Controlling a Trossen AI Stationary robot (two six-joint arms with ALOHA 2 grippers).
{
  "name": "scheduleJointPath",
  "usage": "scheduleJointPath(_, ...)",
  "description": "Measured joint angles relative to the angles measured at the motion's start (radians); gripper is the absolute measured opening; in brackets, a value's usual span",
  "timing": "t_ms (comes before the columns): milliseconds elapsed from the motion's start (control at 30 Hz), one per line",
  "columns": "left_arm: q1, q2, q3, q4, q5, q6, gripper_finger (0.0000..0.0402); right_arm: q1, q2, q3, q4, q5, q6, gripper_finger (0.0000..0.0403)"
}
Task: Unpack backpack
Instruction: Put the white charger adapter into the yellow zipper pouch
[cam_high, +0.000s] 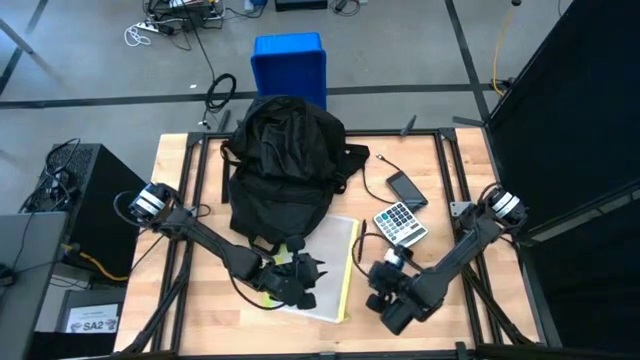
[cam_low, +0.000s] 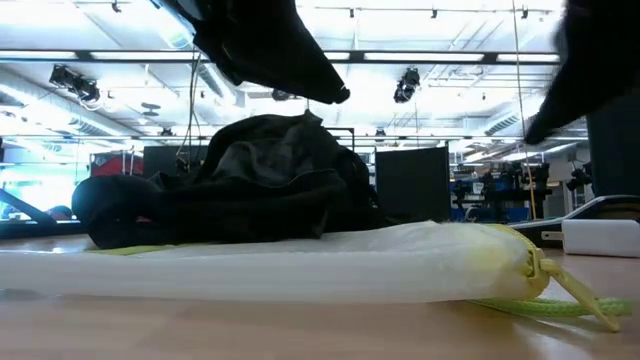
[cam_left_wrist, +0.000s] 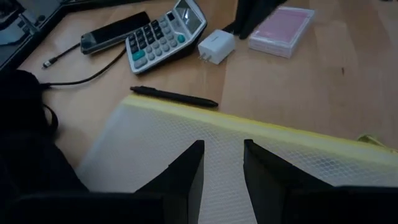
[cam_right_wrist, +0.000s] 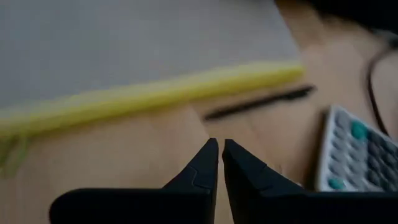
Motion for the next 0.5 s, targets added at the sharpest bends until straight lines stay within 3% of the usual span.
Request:
scheduleJointPath(133,0.002,0.000,0.000,0.000,0.000,-0.002,0.0087,0.029,-0.002,0.000,-0.090,-0.010,0.123,0.0023)
scheduleJointPath(233,0.002,0.000,0.000,-0.002,0.001,0.002,0.0087,0.033,-0.011,0.000,-0.189,-0.096,0.145,0.0065)
scheduleJointPath(367,0.002,0.000,0.000,-0.002,0.002,0.006,0.0087,-0.002,-0.012,-0.024,-0.230,-0.252,0.082,0.0140)
scheduleJointPath(500,0.001,0.000,0.000,-0.002,0.009,-0.003,0.0087,-0.025,-0.019,-0.056,-0.237,-0.342,-0.014,0.0209)
